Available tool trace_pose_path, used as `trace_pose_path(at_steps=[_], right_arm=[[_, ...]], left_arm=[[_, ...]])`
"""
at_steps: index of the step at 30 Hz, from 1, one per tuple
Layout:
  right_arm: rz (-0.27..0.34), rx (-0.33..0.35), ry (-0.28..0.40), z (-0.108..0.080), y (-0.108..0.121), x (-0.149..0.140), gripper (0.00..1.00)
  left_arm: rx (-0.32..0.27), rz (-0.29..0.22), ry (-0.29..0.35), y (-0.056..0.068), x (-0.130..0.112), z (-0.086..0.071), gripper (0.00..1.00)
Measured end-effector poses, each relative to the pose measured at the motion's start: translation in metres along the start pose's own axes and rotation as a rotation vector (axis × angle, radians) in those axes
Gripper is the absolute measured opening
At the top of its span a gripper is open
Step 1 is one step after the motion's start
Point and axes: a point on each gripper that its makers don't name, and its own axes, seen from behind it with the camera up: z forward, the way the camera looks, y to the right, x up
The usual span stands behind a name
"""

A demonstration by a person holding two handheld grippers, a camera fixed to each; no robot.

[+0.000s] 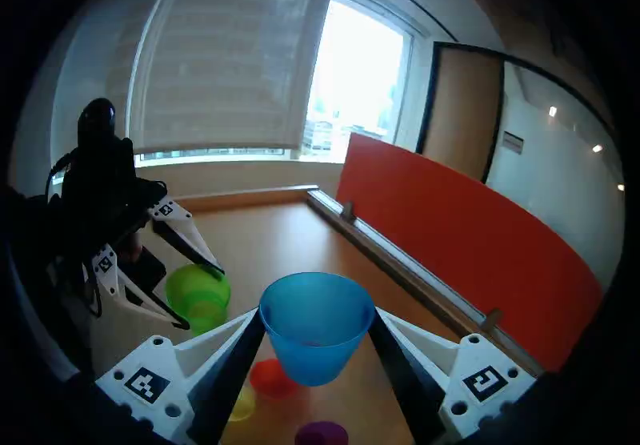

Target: Pour water

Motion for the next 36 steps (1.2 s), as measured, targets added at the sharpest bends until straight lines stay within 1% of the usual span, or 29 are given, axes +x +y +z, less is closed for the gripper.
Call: trace_pose_path(at_steps=[13, 24, 36], right_arm=[[0.015, 0.006, -0.034, -0.009, 0.001, -0.025, 0.92], [0.031, 0.017, -0.06, -0.019, -0.005, -0.051, 0.92], [0.053, 0.036, -0.098, -0.029, -0.015, -0.085, 0.92]], left_arm=[[-0.017, 0.004, -0.061, 0.003, -0.021, 0.002, 0.89], [-0.02, -0.01, -0.099, 0.006, -0.04, 0.002, 0.89], [-0.031, -0.026, -0.156, 0.017, -0.068, 0.003, 0.89]])
